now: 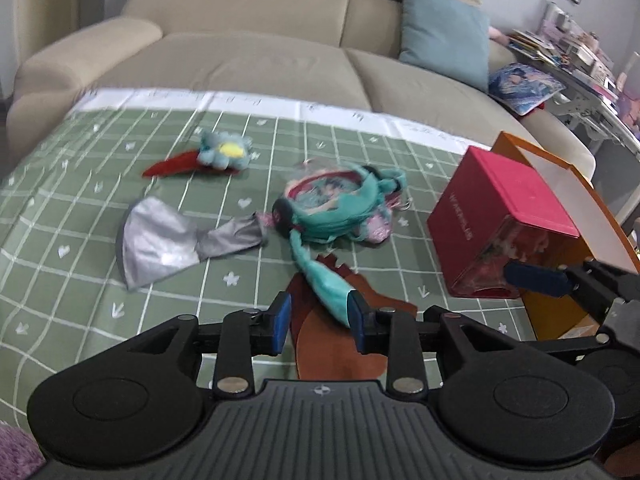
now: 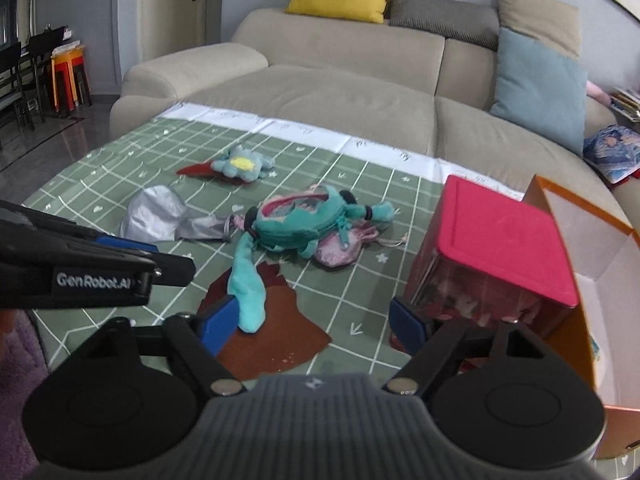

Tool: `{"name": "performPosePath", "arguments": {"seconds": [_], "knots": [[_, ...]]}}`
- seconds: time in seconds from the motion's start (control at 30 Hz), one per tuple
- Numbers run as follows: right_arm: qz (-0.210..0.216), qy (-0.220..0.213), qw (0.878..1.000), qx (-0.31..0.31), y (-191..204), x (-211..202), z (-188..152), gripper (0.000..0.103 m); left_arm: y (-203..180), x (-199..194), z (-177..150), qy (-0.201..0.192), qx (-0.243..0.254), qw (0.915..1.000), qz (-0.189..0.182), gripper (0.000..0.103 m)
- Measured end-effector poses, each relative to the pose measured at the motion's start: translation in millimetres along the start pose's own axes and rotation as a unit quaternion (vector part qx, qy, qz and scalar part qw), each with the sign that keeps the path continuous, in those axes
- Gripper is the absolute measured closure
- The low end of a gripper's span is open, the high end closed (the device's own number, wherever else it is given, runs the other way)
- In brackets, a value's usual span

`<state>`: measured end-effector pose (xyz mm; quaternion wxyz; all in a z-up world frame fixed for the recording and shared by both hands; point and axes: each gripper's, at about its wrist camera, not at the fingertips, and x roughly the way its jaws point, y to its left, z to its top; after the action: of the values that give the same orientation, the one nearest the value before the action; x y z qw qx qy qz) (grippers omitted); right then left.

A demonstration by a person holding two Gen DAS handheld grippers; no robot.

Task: Organize soft objects
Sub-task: 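Reach both tools toward the teal plush bag on the mat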

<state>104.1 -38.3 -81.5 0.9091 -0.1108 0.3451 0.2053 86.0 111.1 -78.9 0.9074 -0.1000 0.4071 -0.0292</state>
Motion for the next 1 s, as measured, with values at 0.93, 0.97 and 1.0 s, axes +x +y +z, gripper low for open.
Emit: {"name": "performPosePath", "arguments": {"seconds": [0.93, 0.97, 1.0], "knots": [[0.004, 0.018, 0.996, -0.088, -0.1, 110.3, 31.9, 0.06, -19.0, 112.2, 62.2, 0.016, 0.166, 0.9856, -0.03, 0.047], [0.003, 0.022, 0.996, -0.091, -0.2, 113.2, 32.1, 0.06, -21.2, 115.5, 62.0, 0.019, 0.177, 0.9834, -0.035, 0.044], [0.003, 0.025, 0.995, -0.092, -0.9, 115.5, 32.0, 0.06, -23.5, 118.6, 61.5, 0.025, 0.189, 0.9806, -0.043, 0.041]]}}
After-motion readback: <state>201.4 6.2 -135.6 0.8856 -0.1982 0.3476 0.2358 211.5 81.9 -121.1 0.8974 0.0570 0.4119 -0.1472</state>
